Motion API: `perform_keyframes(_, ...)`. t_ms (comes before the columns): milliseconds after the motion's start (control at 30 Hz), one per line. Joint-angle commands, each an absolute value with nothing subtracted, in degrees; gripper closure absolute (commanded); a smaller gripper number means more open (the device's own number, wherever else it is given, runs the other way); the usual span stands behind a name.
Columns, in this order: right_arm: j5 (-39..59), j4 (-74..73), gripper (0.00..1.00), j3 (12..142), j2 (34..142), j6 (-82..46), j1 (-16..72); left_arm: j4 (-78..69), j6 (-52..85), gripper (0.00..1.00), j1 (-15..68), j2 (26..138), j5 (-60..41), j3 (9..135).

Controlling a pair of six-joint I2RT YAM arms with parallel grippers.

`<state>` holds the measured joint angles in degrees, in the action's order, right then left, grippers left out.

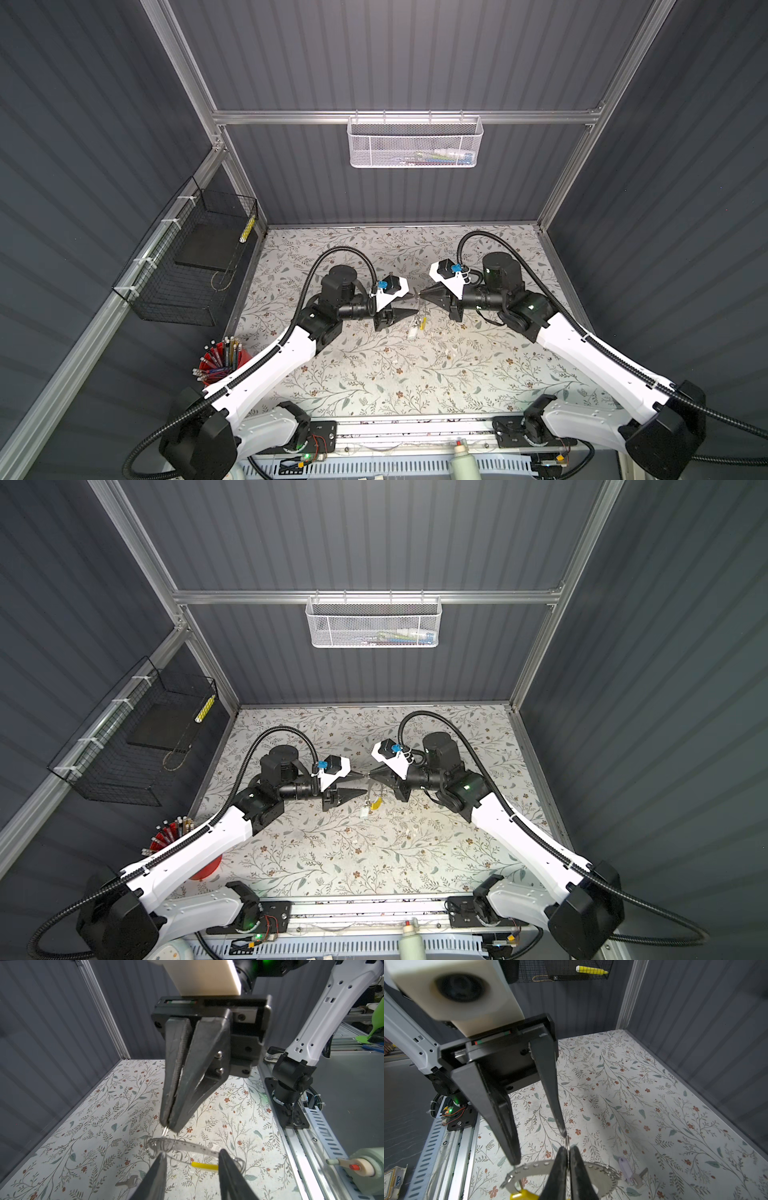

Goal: Put the keys on the keyring

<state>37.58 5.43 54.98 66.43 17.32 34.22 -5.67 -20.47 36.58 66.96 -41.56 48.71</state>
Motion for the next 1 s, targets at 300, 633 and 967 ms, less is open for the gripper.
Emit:
perform_keyframes(300,35.05,0.52,1.00,50.10,65.47,20.12,34.53,-7.49,-19.19,0.65,36.69,65.28,-27.51,45.61)
perform_keyframes(633,24.03,16.18,0.73,50.01,71.31,24.89,33.90,-6.12,-20.12,0.60,33.25,67.65,-22.30,43.12)
perform_keyframes(967,16.32,34.72,0.71,53.38,78.90,45.05,29.15,-4.69,-22.08,0.58,32.78,70.78,-22.40,43.79)
